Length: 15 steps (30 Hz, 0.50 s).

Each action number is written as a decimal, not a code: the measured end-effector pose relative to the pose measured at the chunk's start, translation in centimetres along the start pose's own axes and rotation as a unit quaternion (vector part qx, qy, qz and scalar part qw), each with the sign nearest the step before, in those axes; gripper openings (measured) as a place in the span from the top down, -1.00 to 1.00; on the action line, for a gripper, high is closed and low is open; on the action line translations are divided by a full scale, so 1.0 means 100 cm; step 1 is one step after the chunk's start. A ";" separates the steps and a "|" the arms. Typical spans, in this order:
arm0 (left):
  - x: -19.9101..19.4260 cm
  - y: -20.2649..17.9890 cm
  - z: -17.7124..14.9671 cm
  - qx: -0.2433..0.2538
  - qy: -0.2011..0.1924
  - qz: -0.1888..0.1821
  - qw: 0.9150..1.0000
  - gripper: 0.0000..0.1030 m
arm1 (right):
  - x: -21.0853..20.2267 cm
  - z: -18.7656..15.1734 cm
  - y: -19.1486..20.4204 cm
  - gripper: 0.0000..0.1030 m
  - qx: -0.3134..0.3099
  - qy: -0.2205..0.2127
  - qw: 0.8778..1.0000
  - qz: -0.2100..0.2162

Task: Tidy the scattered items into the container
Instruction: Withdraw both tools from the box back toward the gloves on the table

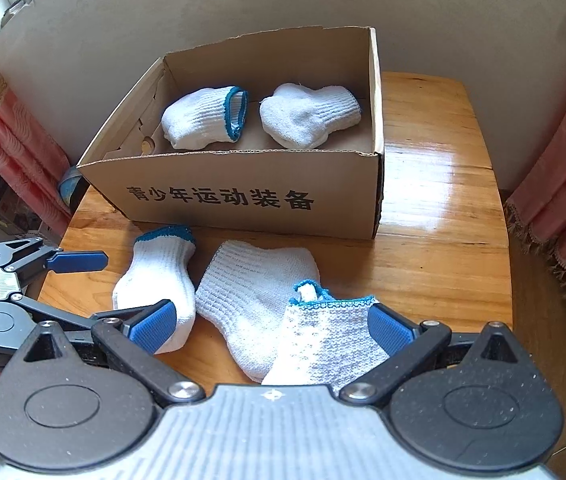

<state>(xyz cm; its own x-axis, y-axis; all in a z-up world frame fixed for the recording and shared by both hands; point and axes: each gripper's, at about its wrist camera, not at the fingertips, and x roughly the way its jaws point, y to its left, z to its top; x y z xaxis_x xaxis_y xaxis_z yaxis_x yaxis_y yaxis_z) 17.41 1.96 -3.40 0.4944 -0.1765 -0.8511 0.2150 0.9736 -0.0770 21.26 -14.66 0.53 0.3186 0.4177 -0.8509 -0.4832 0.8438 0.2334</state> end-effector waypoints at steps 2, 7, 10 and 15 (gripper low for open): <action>0.008 -0.003 0.004 0.001 0.003 0.005 1.000 -0.66 | 0.000 0.001 -0.003 -1.00 0.004 0.000 1.000 0.002; 0.025 0.002 0.010 -0.018 0.014 0.010 1.000 -0.66 | 0.000 0.003 -0.007 -1.00 0.012 -0.001 1.000 0.005; 0.026 0.006 0.007 -0.030 0.020 0.002 0.999 -0.66 | 0.000 0.003 -0.008 -1.00 0.013 -0.002 1.000 0.007; 0.024 0.006 -0.004 -0.024 0.027 -0.005 0.999 -0.70 | 0.003 0.003 -0.005 -1.00 0.011 0.001 1.000 0.010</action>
<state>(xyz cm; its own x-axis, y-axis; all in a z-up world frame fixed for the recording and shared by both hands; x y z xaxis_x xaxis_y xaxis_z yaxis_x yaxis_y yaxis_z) 18.42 2.21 -5.66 0.4460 -0.1799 -0.8768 0.1791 0.9777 -0.1096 21.82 -14.90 0.33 0.3067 0.4335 -0.8474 -0.4705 0.8429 0.2609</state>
